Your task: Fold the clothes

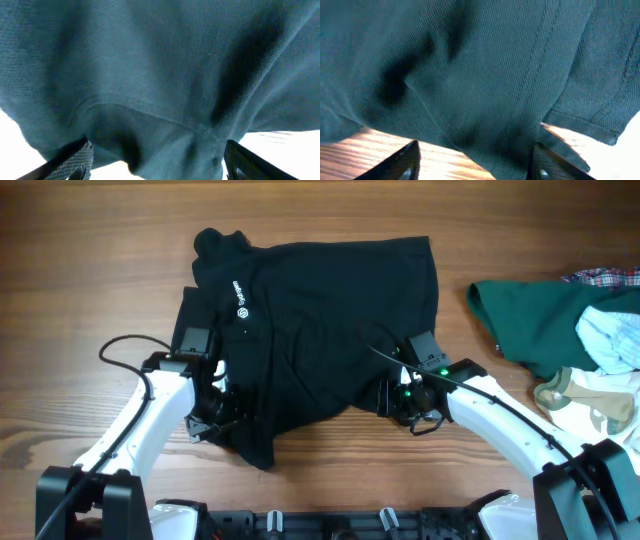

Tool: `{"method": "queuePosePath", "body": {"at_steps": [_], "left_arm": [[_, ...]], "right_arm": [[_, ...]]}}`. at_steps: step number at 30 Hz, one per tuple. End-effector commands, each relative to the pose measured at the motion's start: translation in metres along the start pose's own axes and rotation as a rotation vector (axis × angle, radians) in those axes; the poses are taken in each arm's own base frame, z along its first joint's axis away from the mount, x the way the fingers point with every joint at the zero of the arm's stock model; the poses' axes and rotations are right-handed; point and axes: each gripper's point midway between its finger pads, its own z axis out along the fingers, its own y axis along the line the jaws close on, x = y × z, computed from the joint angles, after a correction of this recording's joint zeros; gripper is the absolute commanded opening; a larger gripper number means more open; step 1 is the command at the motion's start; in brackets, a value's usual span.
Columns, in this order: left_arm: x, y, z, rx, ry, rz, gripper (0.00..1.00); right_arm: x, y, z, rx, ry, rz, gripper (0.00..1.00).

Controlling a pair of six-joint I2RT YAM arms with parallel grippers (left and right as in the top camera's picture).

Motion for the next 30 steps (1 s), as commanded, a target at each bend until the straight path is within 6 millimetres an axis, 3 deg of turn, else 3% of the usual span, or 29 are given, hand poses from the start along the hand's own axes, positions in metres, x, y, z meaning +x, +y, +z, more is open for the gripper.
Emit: {"method": "queuePosePath", "body": {"at_steps": [1,6,8,9,11,12,13,21,24,30], "left_arm": [[0.009,-0.017,0.001,0.099,0.051,0.003,0.83],[0.009,-0.019,0.001,0.108,0.052,-0.015,0.81],[0.009,-0.019,0.002,0.107,0.054,-0.015,0.71],[0.01,-0.018,0.002,0.106,0.056,-0.016,0.61],[0.012,-0.017,0.003,0.103,0.063,-0.018,0.42],[0.014,-0.016,0.003,0.1,0.07,-0.021,0.1],[0.015,-0.015,0.003,0.096,0.077,-0.029,0.04],[0.021,-0.011,0.003,0.076,0.102,-0.062,0.04],[0.024,-0.01,0.003,0.071,0.111,-0.071,0.04],[0.03,-0.003,0.007,0.043,0.13,-0.102,0.04]], "right_arm": [[-0.003,0.0,0.001,0.003,-0.013,-0.005,0.57],[-0.001,0.0,0.001,0.0,-0.007,0.021,0.19],[0.001,0.001,0.001,-0.007,0.005,0.022,0.09],[0.002,0.001,0.0,-0.004,0.009,0.022,0.04],[0.004,0.001,-0.003,0.0,0.016,0.022,0.04],[0.004,0.001,-0.007,0.0,0.015,0.022,0.04],[0.004,0.002,-0.013,0.0,0.009,0.022,0.04],[-0.02,-0.015,-0.077,0.127,-0.202,0.04,0.04],[-0.024,-0.02,-0.088,0.126,-0.24,0.047,0.04],[-0.044,-0.072,-0.1,0.265,-0.321,0.194,0.04]]}}
